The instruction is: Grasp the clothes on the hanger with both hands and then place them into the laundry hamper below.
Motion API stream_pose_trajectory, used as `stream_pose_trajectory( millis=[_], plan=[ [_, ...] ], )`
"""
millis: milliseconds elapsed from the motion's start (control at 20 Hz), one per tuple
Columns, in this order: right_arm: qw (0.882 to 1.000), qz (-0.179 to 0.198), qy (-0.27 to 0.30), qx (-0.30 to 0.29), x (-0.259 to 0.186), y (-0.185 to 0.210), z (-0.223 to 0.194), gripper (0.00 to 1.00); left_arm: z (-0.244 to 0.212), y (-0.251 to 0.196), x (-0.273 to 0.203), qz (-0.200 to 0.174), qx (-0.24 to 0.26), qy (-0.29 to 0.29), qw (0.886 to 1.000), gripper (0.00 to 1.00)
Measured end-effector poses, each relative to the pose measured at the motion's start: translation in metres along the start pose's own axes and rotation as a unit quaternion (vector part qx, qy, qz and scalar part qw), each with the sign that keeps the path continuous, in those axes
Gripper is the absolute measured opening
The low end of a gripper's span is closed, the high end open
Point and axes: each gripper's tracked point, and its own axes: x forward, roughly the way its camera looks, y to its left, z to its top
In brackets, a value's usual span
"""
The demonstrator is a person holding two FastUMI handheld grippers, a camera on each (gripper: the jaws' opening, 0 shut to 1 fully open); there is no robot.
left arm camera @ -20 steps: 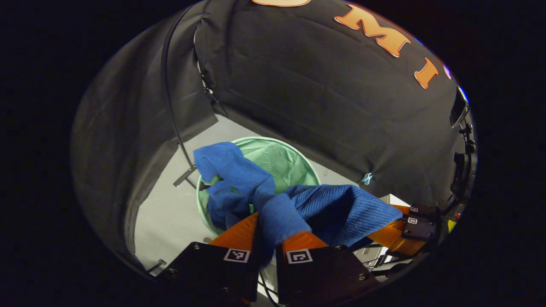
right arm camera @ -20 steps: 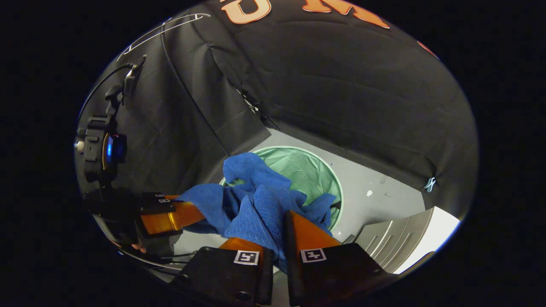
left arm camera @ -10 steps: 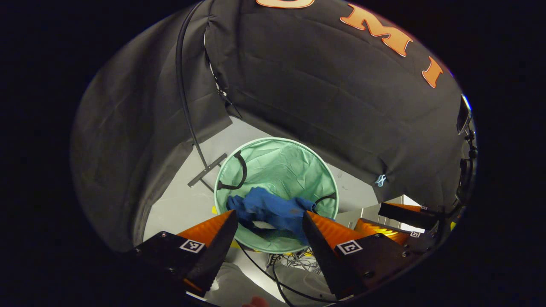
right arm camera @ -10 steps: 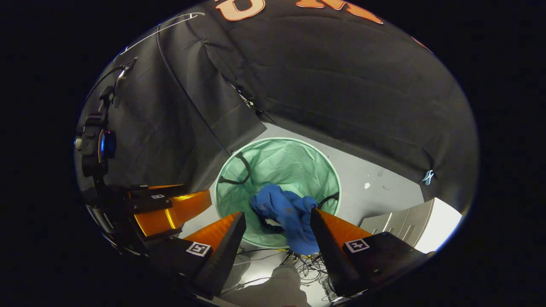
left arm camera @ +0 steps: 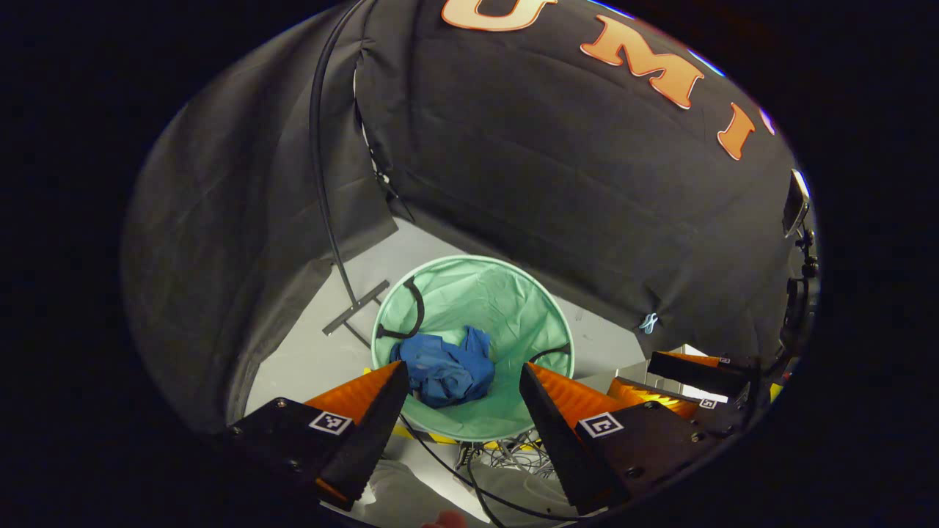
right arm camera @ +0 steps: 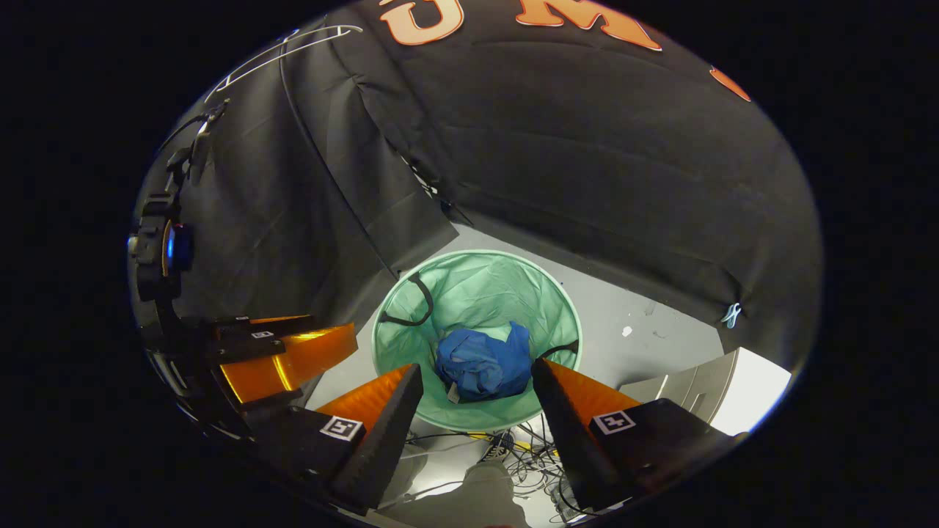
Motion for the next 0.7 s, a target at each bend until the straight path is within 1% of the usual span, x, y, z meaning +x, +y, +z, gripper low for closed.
stream_pose_trajectory(
  millis=[100, 200, 350, 500, 700],
  plan=[
    [0.999, -0.011, -0.033, -0.008, -0.014, -0.004, 0.019, 0.99, 0.022, -0.005, -0.016, -0.006, 0.003, -0.034, 0.999, 0.98],
    [0.998, -0.013, -0.068, -0.013, -0.030, 0.001, 0.042, 0.99, 0.050, -0.006, -0.032, -0.004, 0.008, -0.075, 0.997, 0.98],
    [0.991, -0.014, -0.129, -0.021, -0.063, 0.008, 0.090, 0.98, 0.096, -0.008, -0.066, 0.004, 0.014, -0.141, 0.990, 0.98],
    [0.979, -0.018, -0.199, -0.034, -0.110, 0.016, 0.141, 0.98, 0.141, -0.010, -0.104, 0.011, 0.019, -0.208, 0.978, 0.97],
    [0.961, -0.005, -0.275, -0.022, -0.163, 0.026, 0.190, 0.98, 0.194, -0.014, -0.153, 0.019, 0.017, -0.294, 0.955, 0.96]
  ],
)
